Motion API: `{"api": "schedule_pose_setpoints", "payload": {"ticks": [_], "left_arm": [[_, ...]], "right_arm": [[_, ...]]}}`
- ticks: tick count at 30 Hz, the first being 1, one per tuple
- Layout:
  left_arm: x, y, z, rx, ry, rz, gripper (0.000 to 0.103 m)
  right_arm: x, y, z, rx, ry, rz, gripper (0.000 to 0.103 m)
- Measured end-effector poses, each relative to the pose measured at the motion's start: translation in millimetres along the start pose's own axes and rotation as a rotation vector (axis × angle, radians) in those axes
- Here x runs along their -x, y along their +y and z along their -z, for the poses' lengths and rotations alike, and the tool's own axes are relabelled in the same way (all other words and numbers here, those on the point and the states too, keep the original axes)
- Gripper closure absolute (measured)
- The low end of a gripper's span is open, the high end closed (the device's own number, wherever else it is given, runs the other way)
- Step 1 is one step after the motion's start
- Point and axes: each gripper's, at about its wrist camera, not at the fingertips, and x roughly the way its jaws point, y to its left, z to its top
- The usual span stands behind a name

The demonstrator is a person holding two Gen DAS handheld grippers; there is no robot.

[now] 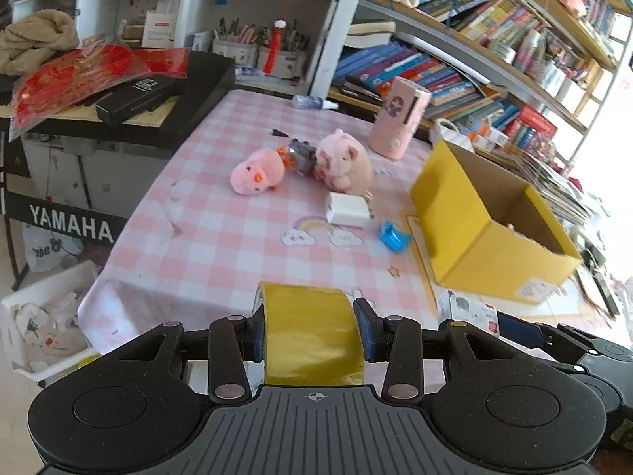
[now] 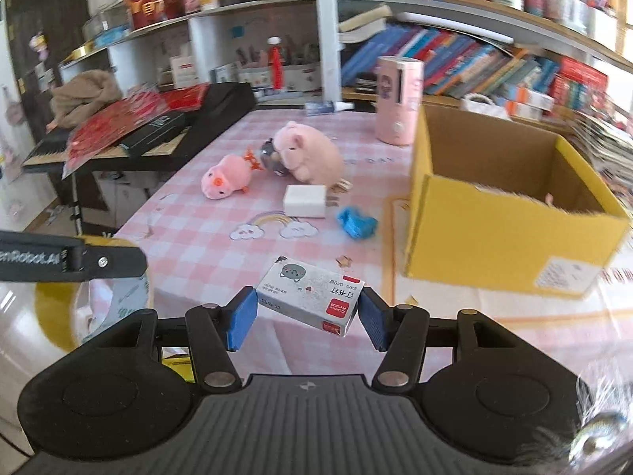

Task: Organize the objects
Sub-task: 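Lift the tape roll with the left tool while the right tool grasps the small white box, then carry the tape roll and white box with both tools over the yellow cardboard box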

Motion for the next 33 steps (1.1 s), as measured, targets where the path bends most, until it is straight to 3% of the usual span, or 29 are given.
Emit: {"api": "schedule_pose_setpoints", "payload": {"ticks": [20,33], "left_arm": [[10,-45,41,-0.154,0.067,0.176,0.063],[8,-87,46,-0.276,0.077,0.276,0.063]], "right_arm": [[59,-21,63,-0.165,0.01,0.187,0.049],[91,-48,86,-0.266,-0.019,0.303,0.049]]}}
